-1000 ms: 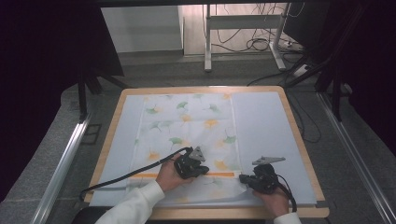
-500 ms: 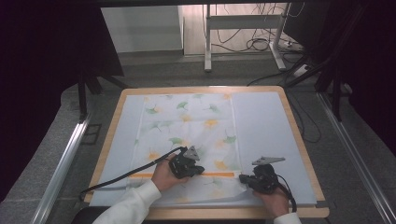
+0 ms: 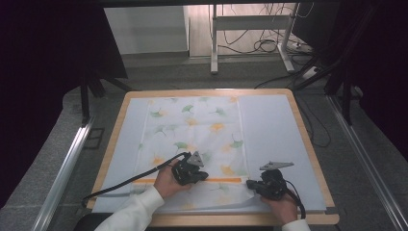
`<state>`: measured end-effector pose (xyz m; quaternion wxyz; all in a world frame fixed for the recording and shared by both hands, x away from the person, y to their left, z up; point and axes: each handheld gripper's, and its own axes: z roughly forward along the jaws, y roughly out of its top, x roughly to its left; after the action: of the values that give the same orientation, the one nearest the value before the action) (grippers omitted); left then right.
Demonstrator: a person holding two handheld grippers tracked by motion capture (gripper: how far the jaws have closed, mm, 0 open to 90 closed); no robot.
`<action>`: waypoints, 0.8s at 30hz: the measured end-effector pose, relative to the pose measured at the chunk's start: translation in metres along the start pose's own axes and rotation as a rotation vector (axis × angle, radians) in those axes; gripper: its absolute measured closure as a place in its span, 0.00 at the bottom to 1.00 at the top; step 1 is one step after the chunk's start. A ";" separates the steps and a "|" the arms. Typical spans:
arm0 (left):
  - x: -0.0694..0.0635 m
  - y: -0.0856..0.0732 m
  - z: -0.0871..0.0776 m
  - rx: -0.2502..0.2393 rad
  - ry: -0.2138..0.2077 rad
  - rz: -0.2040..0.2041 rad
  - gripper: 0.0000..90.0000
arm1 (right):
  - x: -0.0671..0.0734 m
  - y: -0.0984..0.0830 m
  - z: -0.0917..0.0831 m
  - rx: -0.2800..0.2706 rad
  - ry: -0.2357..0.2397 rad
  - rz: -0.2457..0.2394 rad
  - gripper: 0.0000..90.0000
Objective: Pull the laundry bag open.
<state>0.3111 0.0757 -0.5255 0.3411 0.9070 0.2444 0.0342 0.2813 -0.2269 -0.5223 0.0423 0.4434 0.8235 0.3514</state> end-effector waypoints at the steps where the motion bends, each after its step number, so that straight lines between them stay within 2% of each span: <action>1: 0.001 -0.001 -0.001 0.001 -0.007 -0.007 1.00 | 0.000 0.000 0.000 0.000 -0.001 -0.002 1.00; 5: 0.002 -0.003 -0.002 -0.003 -0.008 -0.019 1.00 | 0.001 0.000 0.000 0.000 -0.005 -0.006 1.00; 12: 0.002 -0.005 -0.005 0.007 0.003 -0.007 1.00 | 0.001 0.000 0.000 0.000 -0.006 -0.006 1.00; 16: 0.003 -0.006 -0.007 0.013 0.007 -0.014 1.00 | 0.001 0.000 0.000 0.000 -0.007 -0.005 1.00; 24: 0.003 -0.011 -0.012 0.031 0.030 0.005 1.00 | 0.001 0.000 0.000 -0.002 -0.006 -0.003 1.00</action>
<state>0.3067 0.0915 -0.5236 0.3233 0.9121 0.2479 0.0450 0.2808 -0.2265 -0.5225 0.0456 0.4430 0.8238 0.3508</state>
